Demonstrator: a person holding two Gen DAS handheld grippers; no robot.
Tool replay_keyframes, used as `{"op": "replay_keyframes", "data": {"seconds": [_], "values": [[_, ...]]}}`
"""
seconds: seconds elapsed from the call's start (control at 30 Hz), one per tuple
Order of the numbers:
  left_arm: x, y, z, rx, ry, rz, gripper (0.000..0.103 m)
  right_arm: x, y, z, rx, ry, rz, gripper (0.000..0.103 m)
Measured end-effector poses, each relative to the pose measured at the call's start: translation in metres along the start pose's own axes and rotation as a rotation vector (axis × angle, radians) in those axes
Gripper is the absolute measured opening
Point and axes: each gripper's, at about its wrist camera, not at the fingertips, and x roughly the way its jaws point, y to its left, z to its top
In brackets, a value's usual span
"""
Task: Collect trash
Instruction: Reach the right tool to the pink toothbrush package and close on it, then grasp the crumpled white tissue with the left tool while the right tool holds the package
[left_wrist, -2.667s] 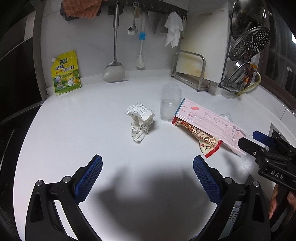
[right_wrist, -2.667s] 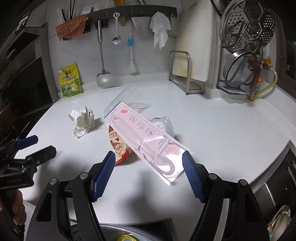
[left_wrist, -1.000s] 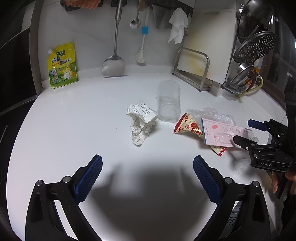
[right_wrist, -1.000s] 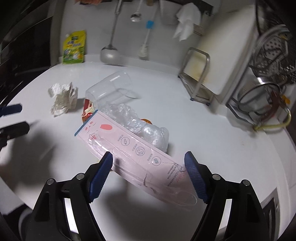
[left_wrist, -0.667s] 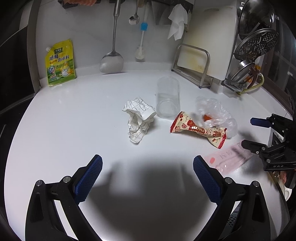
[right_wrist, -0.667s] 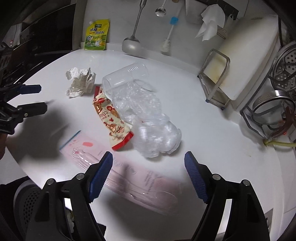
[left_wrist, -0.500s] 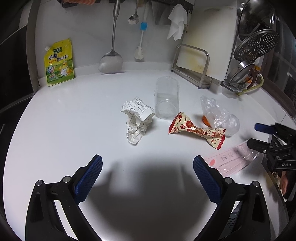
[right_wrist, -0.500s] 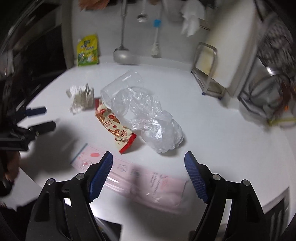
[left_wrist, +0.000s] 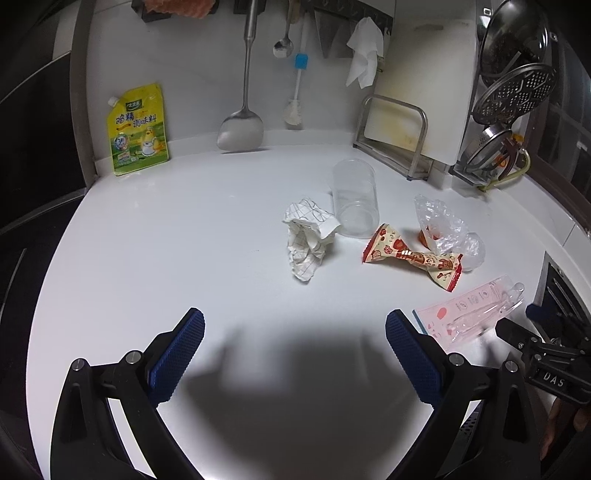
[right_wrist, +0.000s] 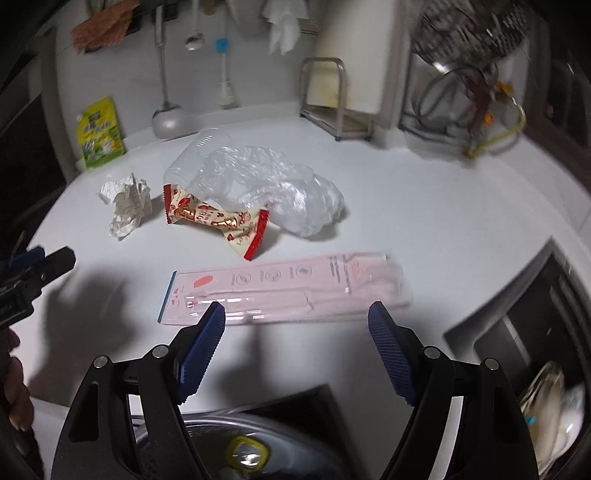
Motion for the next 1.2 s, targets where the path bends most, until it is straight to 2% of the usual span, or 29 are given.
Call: {"op": "replay_keyframes", "data": {"seconds": [0.13,0.2,0.5,0.6,0.7,0.83,0.9,0.97,1.0,1.13,1.2], "values": [[-0.006,0.007,-0.001,0.0,-0.01,0.0,0.097,0.004,-0.023,-0.007,0.157,0.035,0.081,0.076],[-0.008,0.009,-0.002,-0.004,-0.011,-0.007,0.097,0.005,-0.027,-0.007,0.196,0.037,0.104,0.076],[-0.013,0.008,-0.002,0.009,-0.021,-0.019,0.097,0.034,-0.025,0.021,0.246,0.048,0.155,0.076],[-0.012,0.006,-0.001,0.015,-0.02,-0.017,0.097,0.044,-0.02,0.032,0.235,0.074,0.111,0.076],[-0.012,0.006,-0.001,0.017,-0.024,-0.014,0.097,0.043,-0.009,0.031,0.249,0.074,0.111,0.076],[-0.011,0.009,0.001,0.014,-0.031,-0.005,0.097,0.047,0.011,0.027,0.237,0.046,0.005,0.076],[-0.011,0.011,0.001,0.012,-0.029,-0.001,0.097,0.053,0.021,0.028,0.203,0.032,-0.082,0.076],[-0.01,0.012,0.0,0.011,-0.028,0.006,0.097,0.057,0.027,0.029,0.189,0.018,-0.109,0.075],[-0.009,0.013,0.0,0.011,-0.024,0.01,0.096,0.058,0.028,0.029,0.186,0.011,-0.114,0.074],[-0.008,0.015,0.001,0.0,-0.018,0.016,0.097,0.056,0.026,0.031,0.176,0.0,-0.08,0.026],[-0.007,0.015,0.003,-0.006,-0.02,0.016,0.097,0.051,0.021,0.03,0.182,-0.013,-0.06,0.018]]}}
